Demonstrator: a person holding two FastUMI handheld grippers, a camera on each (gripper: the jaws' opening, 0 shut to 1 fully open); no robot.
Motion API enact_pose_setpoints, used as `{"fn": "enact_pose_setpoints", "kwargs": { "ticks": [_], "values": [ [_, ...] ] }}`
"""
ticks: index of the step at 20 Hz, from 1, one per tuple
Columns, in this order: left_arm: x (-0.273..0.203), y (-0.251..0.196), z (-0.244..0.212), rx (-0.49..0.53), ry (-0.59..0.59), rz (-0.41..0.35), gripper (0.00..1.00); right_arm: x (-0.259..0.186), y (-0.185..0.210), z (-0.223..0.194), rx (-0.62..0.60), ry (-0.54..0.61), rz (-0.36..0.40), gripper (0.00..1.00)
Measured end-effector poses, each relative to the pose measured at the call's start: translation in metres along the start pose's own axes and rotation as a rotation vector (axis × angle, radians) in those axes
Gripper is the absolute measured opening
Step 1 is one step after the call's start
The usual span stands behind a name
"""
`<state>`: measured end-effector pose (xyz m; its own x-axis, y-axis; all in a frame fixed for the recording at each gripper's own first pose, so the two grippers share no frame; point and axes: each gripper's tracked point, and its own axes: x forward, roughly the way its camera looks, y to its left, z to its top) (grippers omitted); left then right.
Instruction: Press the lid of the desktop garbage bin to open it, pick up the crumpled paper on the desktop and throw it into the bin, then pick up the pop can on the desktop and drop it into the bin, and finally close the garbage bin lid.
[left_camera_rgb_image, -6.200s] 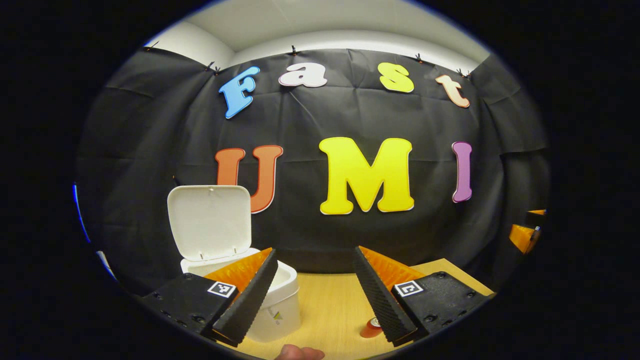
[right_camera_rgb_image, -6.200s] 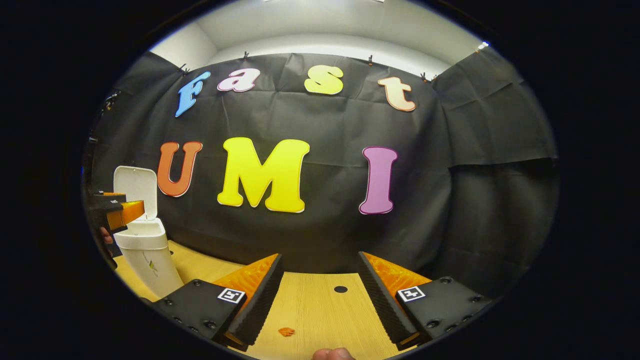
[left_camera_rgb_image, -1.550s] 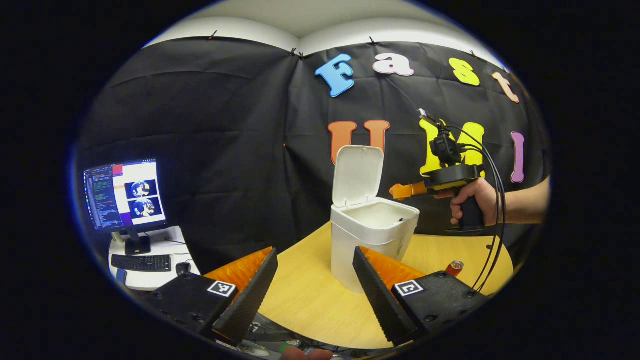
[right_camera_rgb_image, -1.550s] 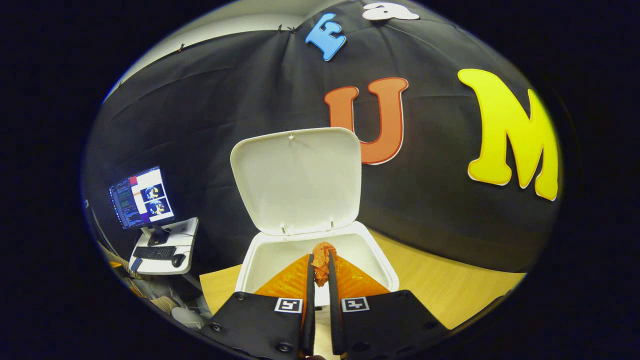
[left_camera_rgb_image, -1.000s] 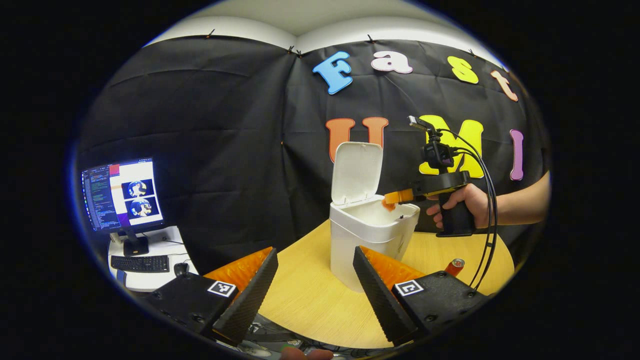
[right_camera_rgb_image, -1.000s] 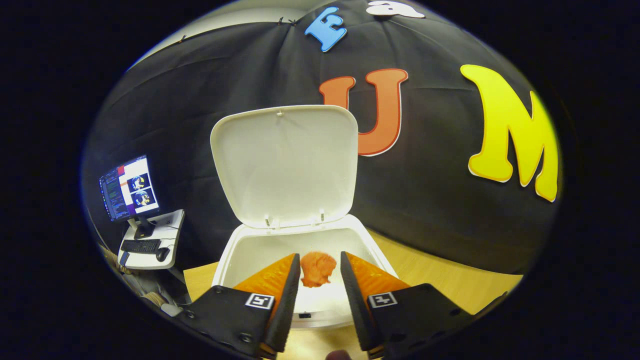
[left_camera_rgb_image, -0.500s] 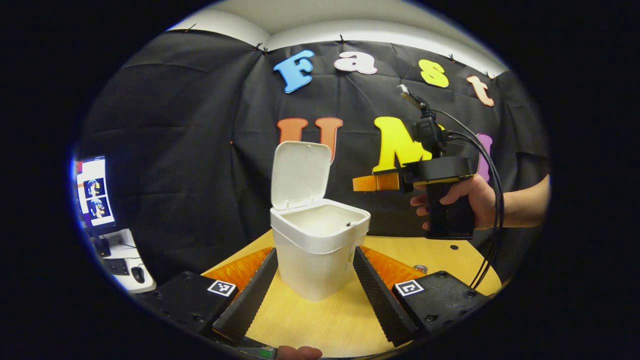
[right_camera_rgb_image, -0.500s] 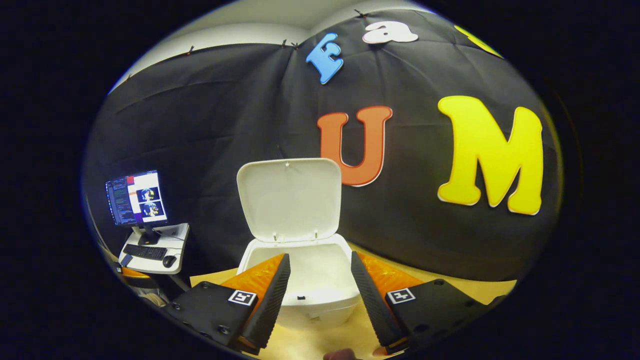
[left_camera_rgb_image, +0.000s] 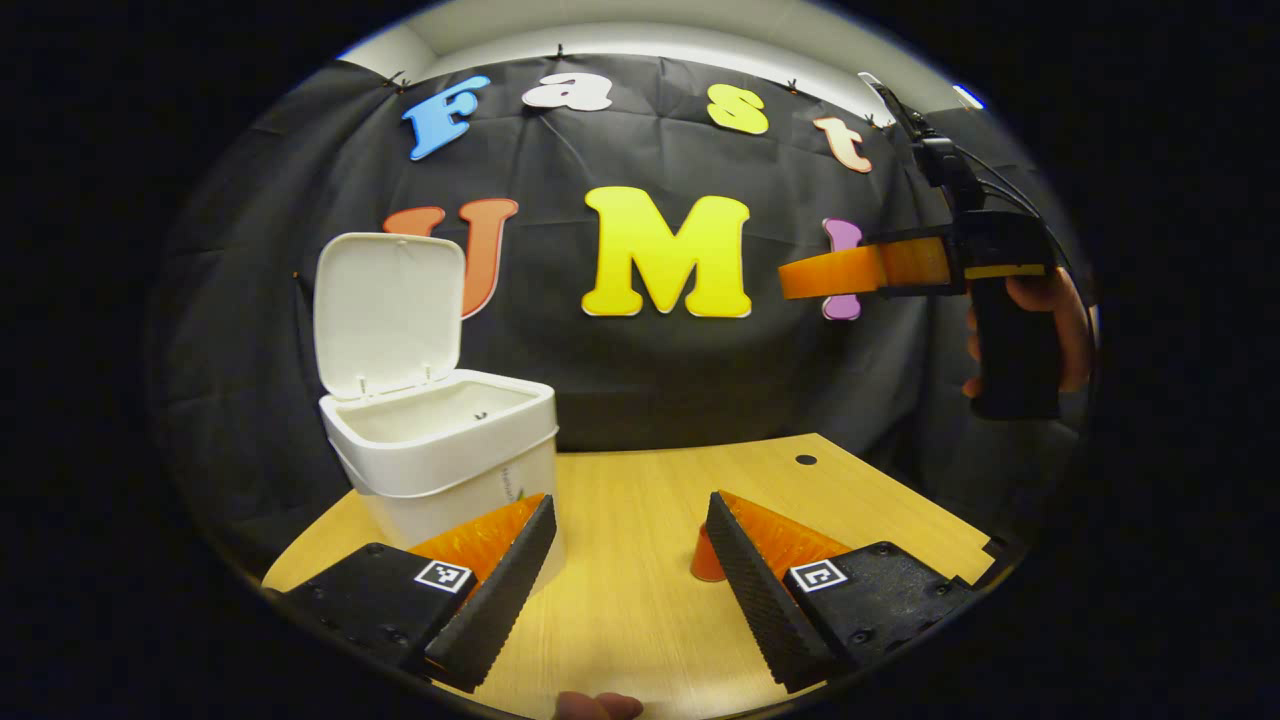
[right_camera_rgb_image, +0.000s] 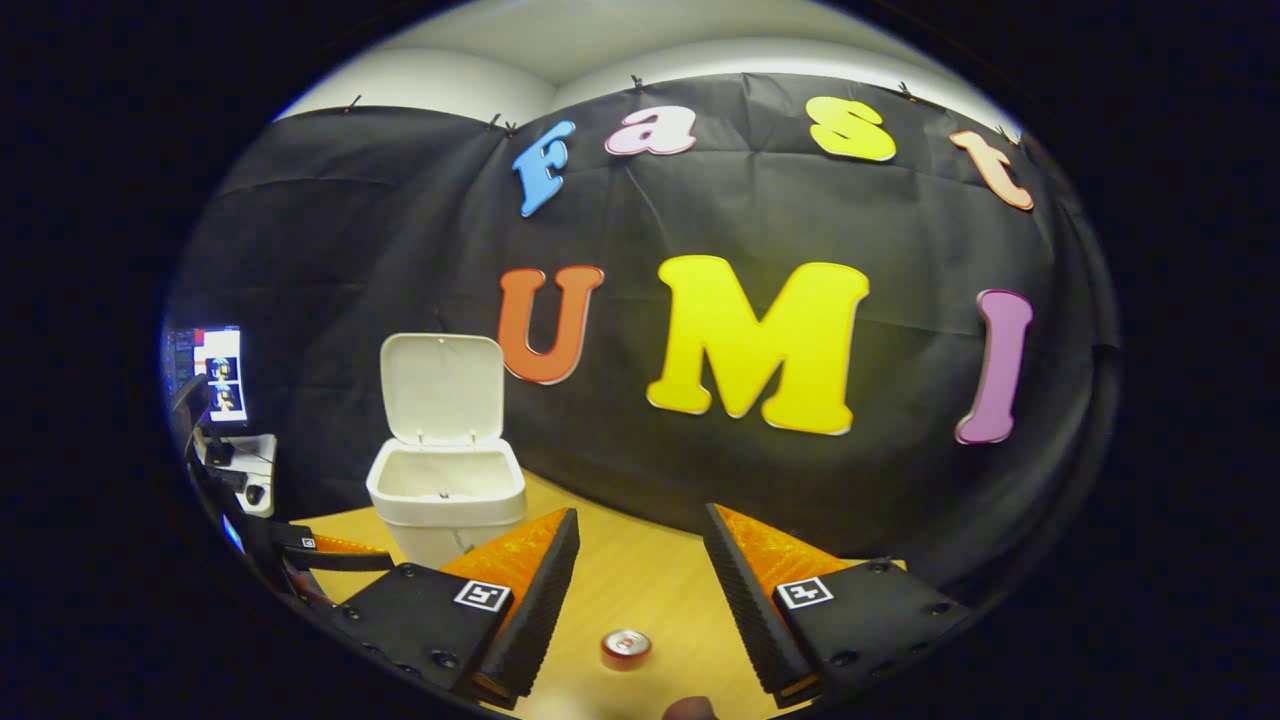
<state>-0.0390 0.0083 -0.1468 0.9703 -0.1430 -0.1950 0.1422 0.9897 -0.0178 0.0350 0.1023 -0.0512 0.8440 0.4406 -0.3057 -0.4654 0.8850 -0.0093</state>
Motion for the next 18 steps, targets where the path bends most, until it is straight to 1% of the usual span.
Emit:
{"fn": "enact_pose_setpoints", "kwargs": {
  "ticks": [3, 4, 6, 8, 10, 14, 18],
  "values": [
    [0.024, -0.030, -0.023, 0.040, 0.010, -0.056, 0.99, -0.040, -0.050, -0.034, 0.058, 0.043, -0.153, 0.81],
    [0.030, -0.038, -0.032, 0.041, 0.022, -0.073, 0.99, -0.053, -0.060, -0.049, 0.053, 0.065, -0.177, 0.81],
    [0.039, -0.047, -0.045, 0.031, 0.033, -0.074, 0.99, -0.071, -0.075, -0.079, 0.041, 0.119, -0.221, 0.81],
    [0.050, -0.058, -0.059, 0.026, 0.060, -0.083, 1.00, -0.086, -0.085, -0.098, 0.051, 0.157, -0.257, 0.81],
    [0.060, -0.065, -0.073, 0.025, 0.085, -0.091, 1.00, -0.095, -0.093, -0.109, 0.057, 0.173, -0.285, 0.81],
    [0.081, -0.071, -0.104, 0.016, 0.154, -0.080, 1.00, -0.107, -0.090, -0.135, 0.061, 0.237, -0.289, 0.81],
    [0.108, -0.077, -0.132, 0.018, 0.214, -0.080, 1.00, -0.126, -0.098, -0.152, 0.083, 0.280, -0.303, 0.80]
  ]
}}
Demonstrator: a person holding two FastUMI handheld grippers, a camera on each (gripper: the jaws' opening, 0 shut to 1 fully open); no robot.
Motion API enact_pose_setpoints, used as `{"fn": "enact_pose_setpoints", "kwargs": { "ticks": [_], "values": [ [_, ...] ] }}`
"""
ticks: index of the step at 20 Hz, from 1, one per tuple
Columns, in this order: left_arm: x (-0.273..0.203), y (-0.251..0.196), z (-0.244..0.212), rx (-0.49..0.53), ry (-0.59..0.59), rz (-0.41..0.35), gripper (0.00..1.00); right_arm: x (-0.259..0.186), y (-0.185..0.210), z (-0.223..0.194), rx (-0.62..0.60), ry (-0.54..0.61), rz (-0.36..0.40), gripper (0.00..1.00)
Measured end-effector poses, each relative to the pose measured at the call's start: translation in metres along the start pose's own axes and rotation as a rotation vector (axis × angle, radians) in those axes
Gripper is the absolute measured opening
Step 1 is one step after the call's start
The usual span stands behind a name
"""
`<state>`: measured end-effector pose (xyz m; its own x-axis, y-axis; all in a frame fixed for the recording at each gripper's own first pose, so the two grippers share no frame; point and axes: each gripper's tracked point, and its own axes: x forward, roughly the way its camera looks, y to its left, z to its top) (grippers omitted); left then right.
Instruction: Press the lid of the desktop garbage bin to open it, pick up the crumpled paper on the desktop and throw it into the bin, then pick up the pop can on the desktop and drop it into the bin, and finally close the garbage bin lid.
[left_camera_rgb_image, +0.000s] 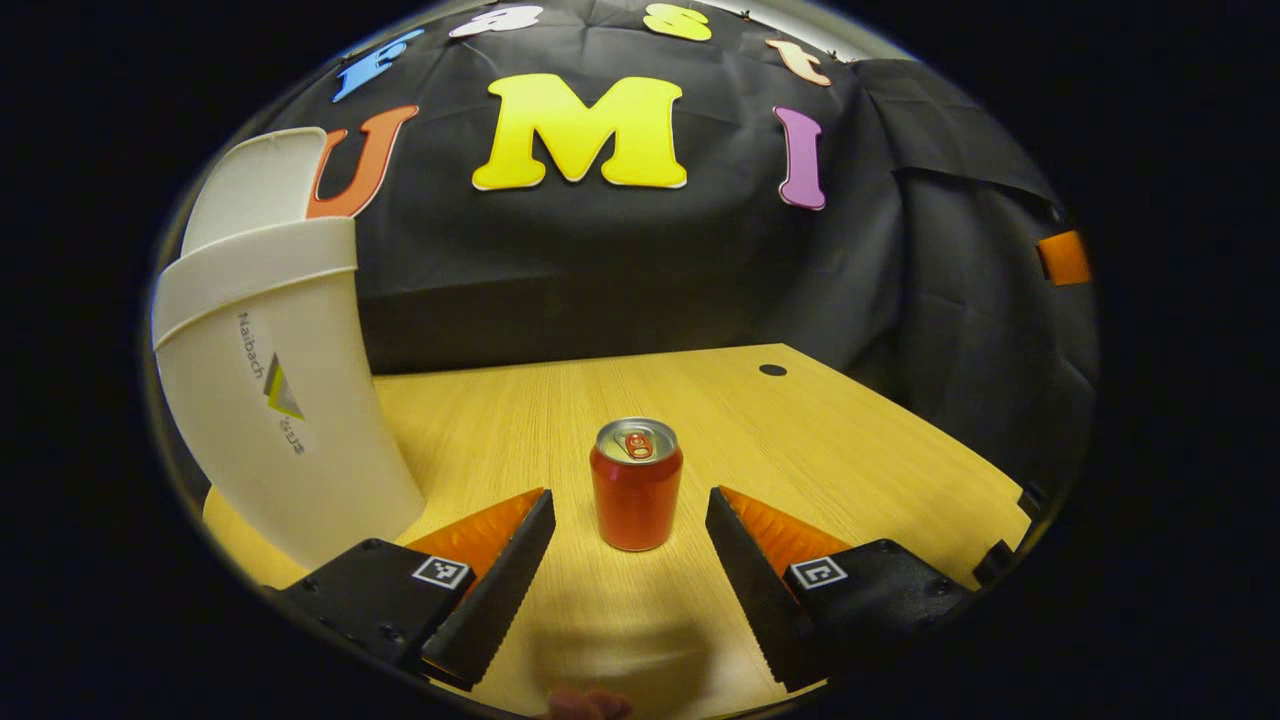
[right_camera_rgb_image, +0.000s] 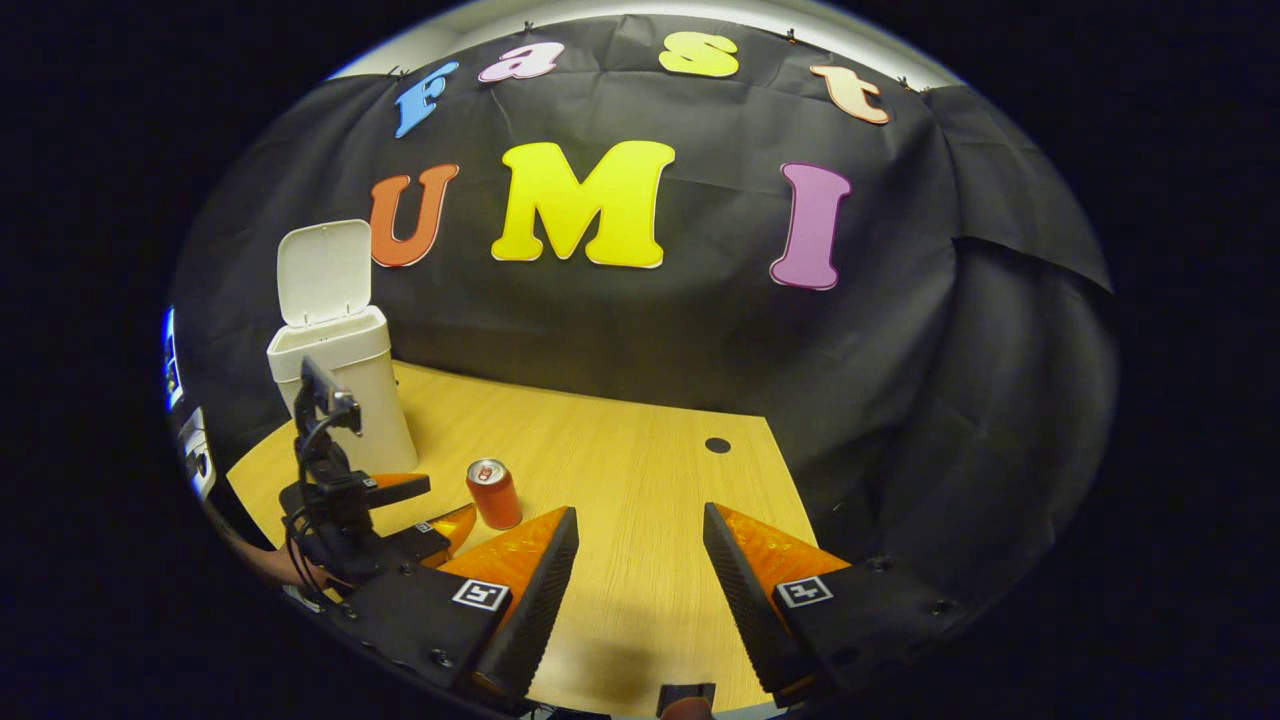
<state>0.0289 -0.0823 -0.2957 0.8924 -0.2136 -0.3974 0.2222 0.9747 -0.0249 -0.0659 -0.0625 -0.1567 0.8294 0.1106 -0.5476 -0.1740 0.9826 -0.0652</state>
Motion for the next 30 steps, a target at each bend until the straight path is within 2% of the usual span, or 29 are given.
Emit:
{"fn": "enact_pose_setpoints", "kwargs": {
  "ticks": [4, 15, 23, 24, 25, 26, 27, 28, 29, 30],
  "values": [
    [0.023, -0.002, -0.010, 0.001, 0.016, 0.004, 1.00, 0.001, -0.006, -0.018, 0.022, 0.052, -0.009, 0.81],
    [0.056, 0.005, -0.034, 0.012, 0.062, 0.036, 1.00, 0.014, 0.027, -0.036, -0.047, 0.108, 0.076, 0.81],
    [0.076, 0.006, -0.043, 0.022, 0.104, 0.037, 1.00, 0.019, 0.009, -0.038, -0.012, 0.128, 0.051, 0.81],
    [0.078, 0.006, -0.043, 0.023, 0.104, 0.035, 0.98, 0.019, 0.008, -0.038, -0.010, 0.129, 0.047, 0.81],
    [0.078, 0.006, -0.042, 0.025, 0.103, 0.031, 0.89, 0.019, 0.007, -0.038, -0.009, 0.129, 0.045, 0.80],
    [0.077, 0.005, -0.042, 0.028, 0.103, 0.027, 0.87, 0.019, 0.007, -0.038, -0.007, 0.129, 0.042, 0.80],
    [0.076, 0.005, -0.042, 0.030, 0.103, 0.026, 0.86, 0.019, 0.006, -0.040, -0.006, 0.131, 0.041, 0.80],
    [0.076, 0.005, -0.042, 0.030, 0.101, 0.023, 0.92, 0.019, 0.006, -0.040, -0.004, 0.132, 0.041, 0.80],
    [0.075, 0.005, -0.039, 0.027, 0.090, 0.023, 0.85, 0.018, 0.006, -0.041, -0.003, 0.133, 0.042, 0.80],
    [0.074, 0.006, -0.032, 0.025, 0.072, 0.023, 0.85, 0.017, 0.007, -0.040, -0.004, 0.131, 0.044, 0.80]
  ]
}}
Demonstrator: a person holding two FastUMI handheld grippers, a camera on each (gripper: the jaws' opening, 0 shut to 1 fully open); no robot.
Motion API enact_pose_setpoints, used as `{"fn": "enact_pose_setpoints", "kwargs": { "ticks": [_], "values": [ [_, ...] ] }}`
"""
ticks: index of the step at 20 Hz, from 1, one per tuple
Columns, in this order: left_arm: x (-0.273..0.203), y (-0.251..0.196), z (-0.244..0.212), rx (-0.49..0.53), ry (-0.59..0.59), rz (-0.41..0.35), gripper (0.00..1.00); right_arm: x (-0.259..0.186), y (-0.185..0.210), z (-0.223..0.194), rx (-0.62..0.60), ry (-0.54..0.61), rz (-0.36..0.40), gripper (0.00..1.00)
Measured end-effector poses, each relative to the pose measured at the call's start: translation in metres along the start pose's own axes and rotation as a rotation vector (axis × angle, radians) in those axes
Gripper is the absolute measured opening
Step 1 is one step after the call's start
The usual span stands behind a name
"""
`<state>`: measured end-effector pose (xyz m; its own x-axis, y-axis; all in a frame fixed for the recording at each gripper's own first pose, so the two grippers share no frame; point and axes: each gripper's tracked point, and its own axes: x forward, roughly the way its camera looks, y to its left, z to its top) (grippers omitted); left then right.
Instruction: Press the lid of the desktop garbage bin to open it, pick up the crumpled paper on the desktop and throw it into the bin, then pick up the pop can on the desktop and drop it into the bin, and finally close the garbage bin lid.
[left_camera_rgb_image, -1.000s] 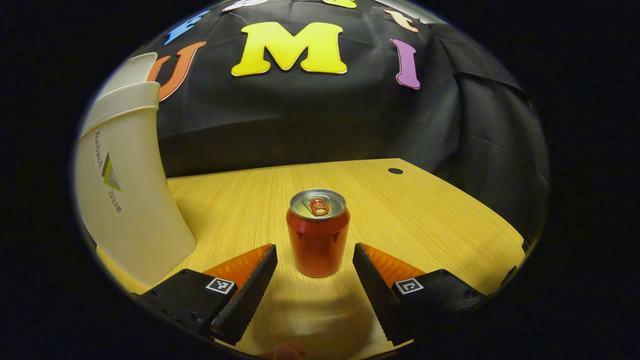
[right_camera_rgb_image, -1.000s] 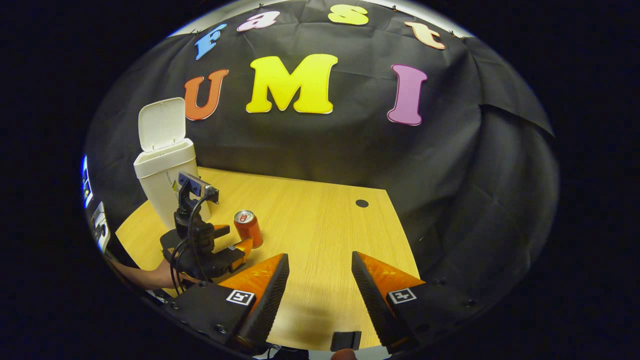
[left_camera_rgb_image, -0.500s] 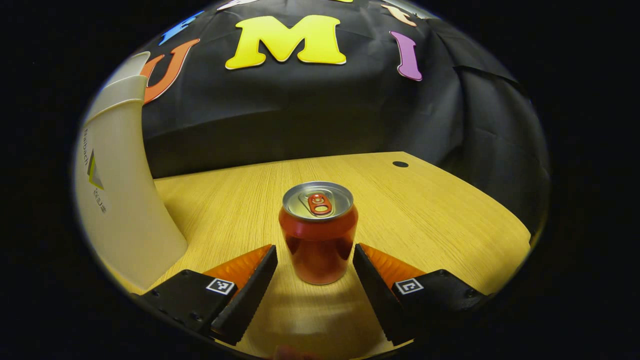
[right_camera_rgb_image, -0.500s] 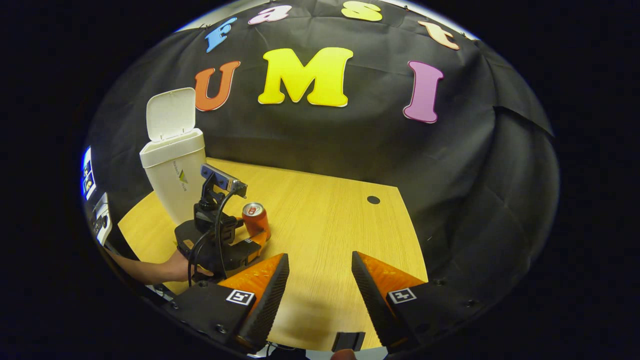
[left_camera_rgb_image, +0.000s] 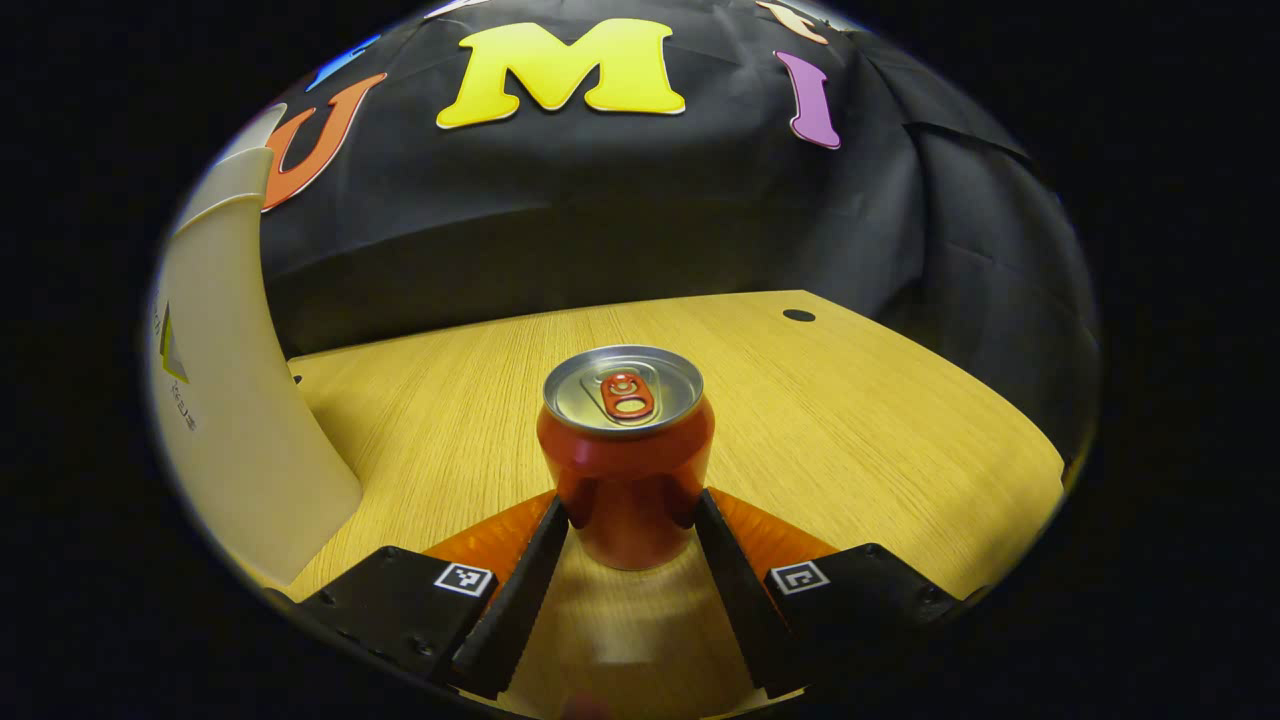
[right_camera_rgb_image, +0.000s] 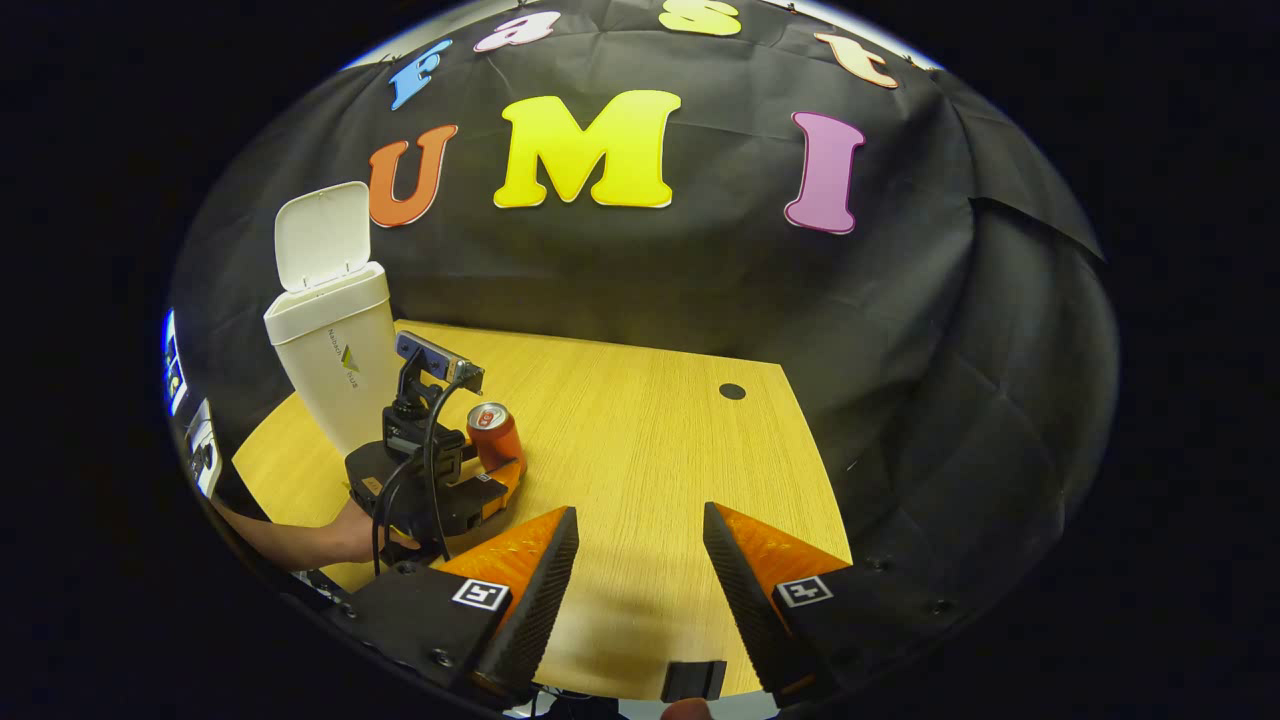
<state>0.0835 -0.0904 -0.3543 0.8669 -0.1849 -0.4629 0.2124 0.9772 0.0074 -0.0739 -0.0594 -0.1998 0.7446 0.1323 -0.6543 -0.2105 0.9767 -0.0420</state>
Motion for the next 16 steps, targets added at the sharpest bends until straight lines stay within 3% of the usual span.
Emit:
{"fn": "enact_pose_setpoints", "kwargs": {
  "ticks": [5, 10, 16],
  "values": [
    [-0.027, 0.002, 0.049, 0.007, -0.096, 0.004, 0.84, -0.005, 0.006, 0.011, -0.008, -0.035, 0.009, 0.81],
    [-0.074, 0.026, 0.128, -0.024, -0.204, 0.027, 0.84, -0.014, 0.007, 0.028, 0.025, -0.101, 0.003, 0.80],
    [-0.134, 0.100, 0.236, -0.015, -0.378, 0.167, 0.84, -0.021, 0.011, 0.046, 0.037, -0.171, 0.020, 0.80]
  ]
}}
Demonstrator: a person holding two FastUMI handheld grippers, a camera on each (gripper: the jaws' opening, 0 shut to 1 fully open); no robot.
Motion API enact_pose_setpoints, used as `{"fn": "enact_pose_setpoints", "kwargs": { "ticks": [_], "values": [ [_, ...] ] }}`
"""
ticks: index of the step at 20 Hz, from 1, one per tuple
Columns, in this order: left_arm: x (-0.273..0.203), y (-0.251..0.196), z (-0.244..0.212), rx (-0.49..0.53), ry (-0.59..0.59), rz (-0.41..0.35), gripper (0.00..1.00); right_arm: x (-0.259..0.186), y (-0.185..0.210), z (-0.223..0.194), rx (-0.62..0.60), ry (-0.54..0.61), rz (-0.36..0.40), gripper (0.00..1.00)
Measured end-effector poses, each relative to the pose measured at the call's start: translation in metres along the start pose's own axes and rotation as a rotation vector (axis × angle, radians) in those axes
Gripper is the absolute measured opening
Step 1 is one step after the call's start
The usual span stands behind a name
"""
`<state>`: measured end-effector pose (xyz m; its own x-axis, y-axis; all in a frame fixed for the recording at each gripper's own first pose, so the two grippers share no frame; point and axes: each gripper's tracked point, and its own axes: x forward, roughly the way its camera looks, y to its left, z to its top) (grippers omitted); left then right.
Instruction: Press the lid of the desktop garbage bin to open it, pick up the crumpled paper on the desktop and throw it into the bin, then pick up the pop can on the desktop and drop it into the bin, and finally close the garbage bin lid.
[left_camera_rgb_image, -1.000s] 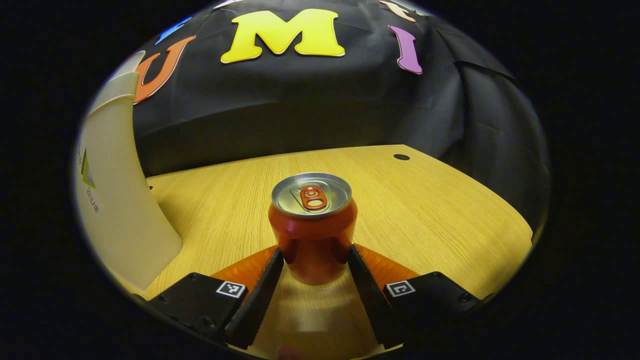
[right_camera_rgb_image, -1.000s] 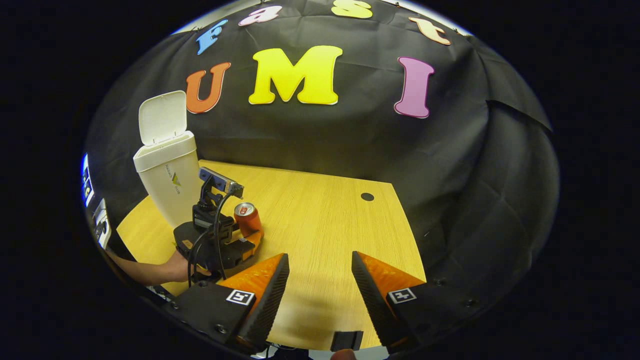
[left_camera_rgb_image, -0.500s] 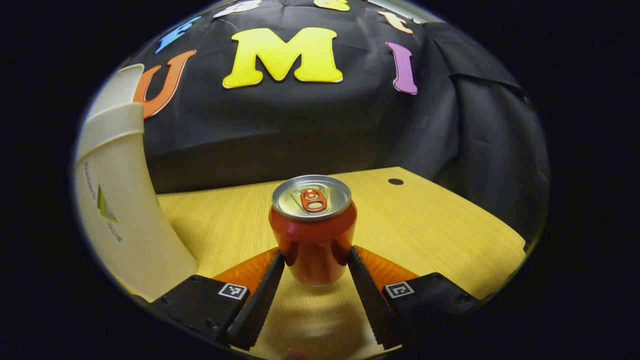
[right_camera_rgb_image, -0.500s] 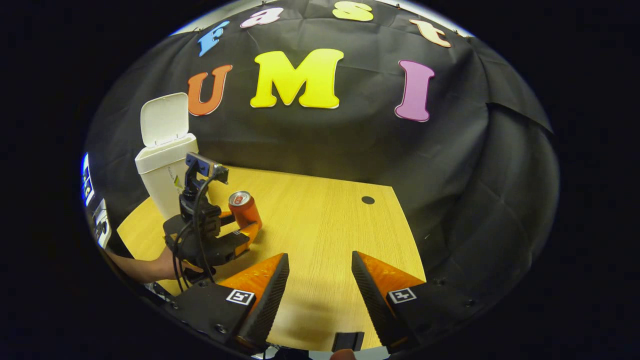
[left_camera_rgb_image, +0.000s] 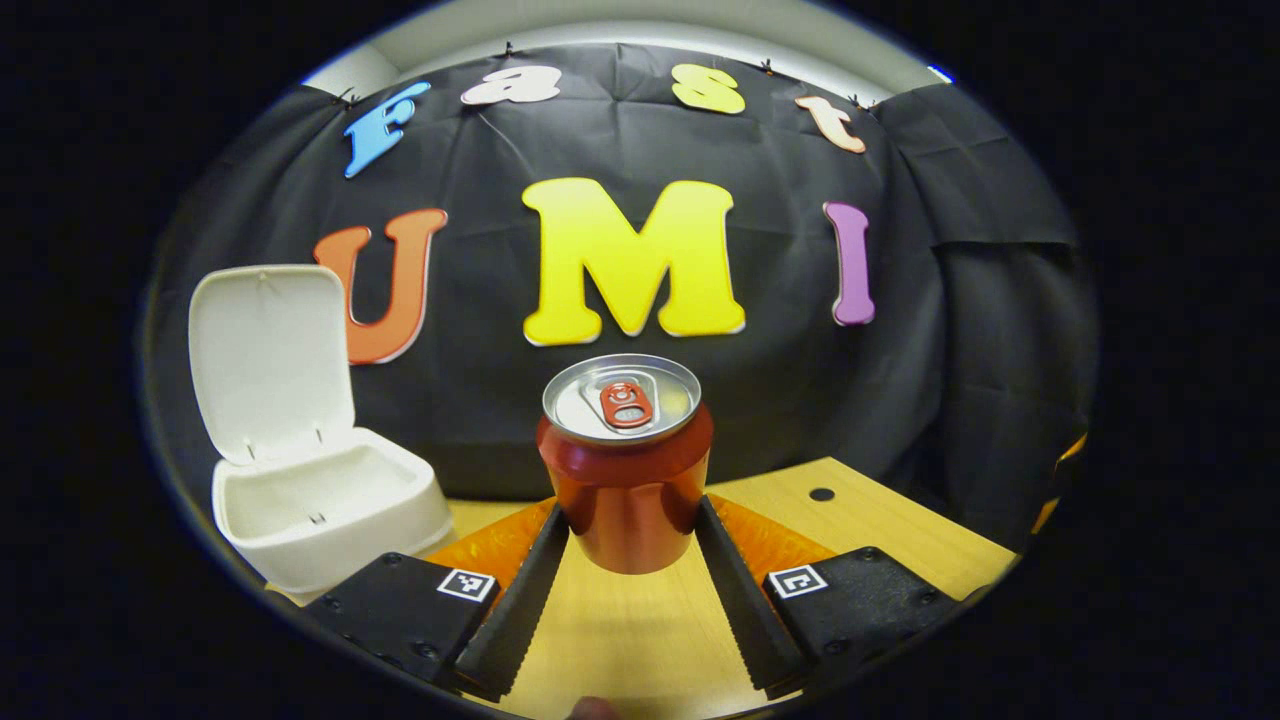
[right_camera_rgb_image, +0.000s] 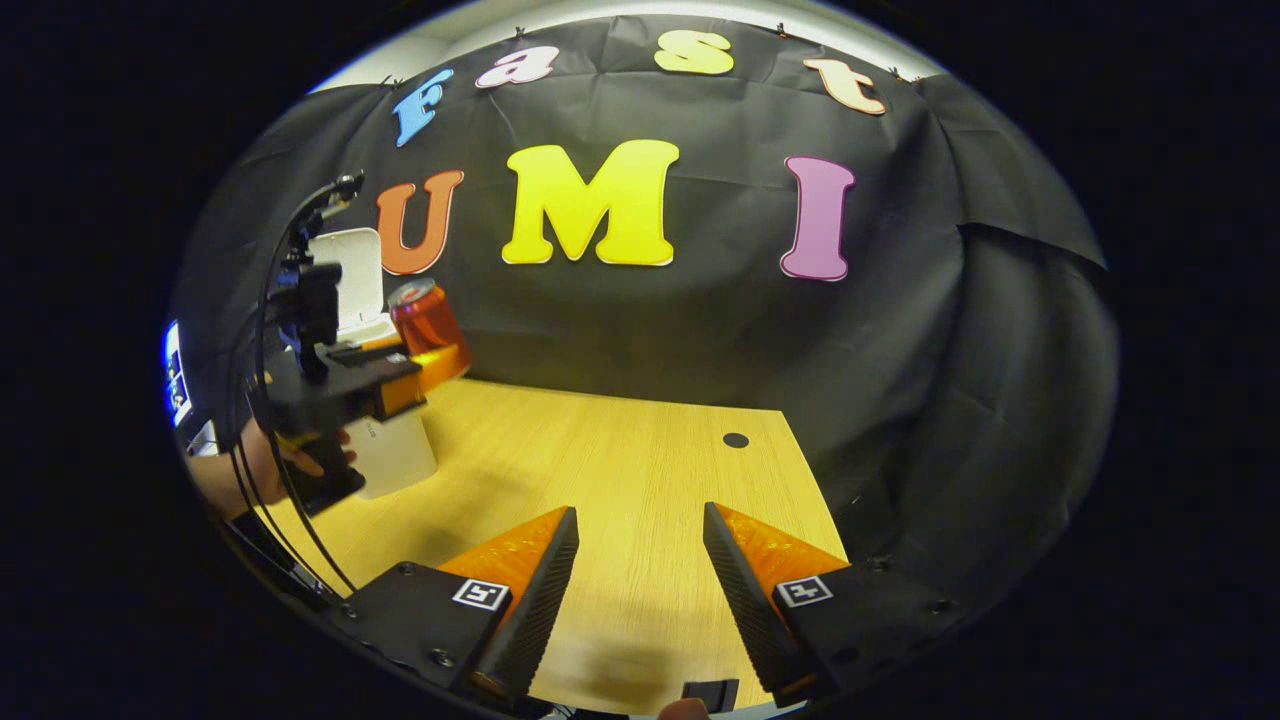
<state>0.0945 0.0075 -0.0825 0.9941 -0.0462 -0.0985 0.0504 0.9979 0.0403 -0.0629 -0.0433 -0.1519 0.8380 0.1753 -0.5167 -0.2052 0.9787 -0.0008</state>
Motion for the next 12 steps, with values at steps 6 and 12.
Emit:
{"fn": "enact_pose_setpoints", "kwargs": {
  "ticks": [6, 12],
  "values": [
    [-0.005, 0.117, 0.030, 0.030, -0.009, 0.206, 0.84, 0.020, 0.023, 0.024, 0.031, -0.043, 0.055, 0.81],
    [-0.018, 0.188, -0.013, -0.010, 0.100, 0.343, 0.84, 0.038, 0.049, 0.033, 0.070, -0.033, 0.098, 0.81]
  ]
}}
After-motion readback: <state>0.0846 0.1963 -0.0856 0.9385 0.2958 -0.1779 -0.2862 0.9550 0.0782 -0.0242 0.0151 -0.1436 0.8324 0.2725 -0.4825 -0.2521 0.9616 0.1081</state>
